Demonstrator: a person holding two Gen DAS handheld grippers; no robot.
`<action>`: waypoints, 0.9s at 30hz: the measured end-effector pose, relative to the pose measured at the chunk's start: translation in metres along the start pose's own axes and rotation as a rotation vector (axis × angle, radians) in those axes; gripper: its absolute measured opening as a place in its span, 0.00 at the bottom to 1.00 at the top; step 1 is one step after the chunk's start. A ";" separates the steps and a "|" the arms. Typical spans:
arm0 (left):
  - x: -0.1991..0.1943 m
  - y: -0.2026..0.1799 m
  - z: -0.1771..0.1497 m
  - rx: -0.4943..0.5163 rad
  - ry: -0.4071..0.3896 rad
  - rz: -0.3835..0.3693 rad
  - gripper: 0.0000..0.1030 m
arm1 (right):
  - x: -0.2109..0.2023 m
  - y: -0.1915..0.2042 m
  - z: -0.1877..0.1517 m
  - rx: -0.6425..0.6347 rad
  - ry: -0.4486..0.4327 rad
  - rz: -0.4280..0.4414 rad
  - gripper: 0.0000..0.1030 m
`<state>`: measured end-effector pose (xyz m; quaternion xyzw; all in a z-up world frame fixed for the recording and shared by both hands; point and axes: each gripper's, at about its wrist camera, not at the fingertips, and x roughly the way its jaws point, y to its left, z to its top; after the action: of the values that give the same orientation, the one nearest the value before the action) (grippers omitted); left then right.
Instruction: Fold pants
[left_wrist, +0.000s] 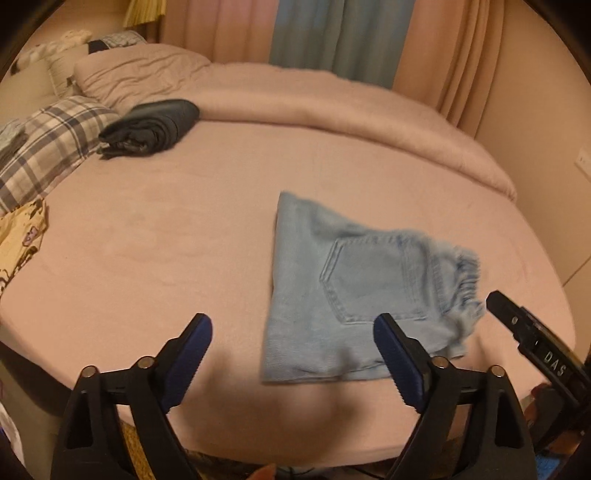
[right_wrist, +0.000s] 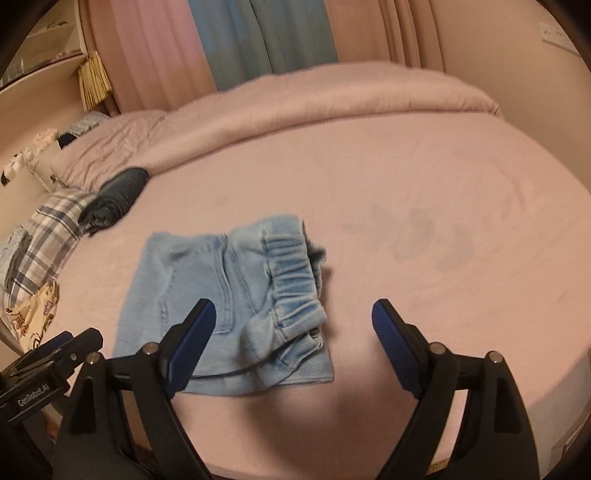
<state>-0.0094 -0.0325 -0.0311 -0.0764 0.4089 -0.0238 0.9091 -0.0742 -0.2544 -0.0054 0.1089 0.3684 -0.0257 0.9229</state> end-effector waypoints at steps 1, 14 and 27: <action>-0.005 0.001 0.001 -0.009 -0.012 -0.006 0.89 | -0.007 0.002 0.001 0.000 -0.016 0.000 0.87; -0.034 -0.012 -0.010 -0.001 -0.045 -0.024 0.92 | -0.051 0.035 -0.009 -0.114 -0.111 -0.015 0.89; -0.034 -0.023 -0.016 0.031 -0.041 0.000 0.92 | -0.056 0.047 -0.016 -0.121 -0.117 -0.041 0.89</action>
<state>-0.0437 -0.0534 -0.0130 -0.0627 0.3898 -0.0287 0.9183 -0.1196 -0.2073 0.0305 0.0437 0.3167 -0.0286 0.9471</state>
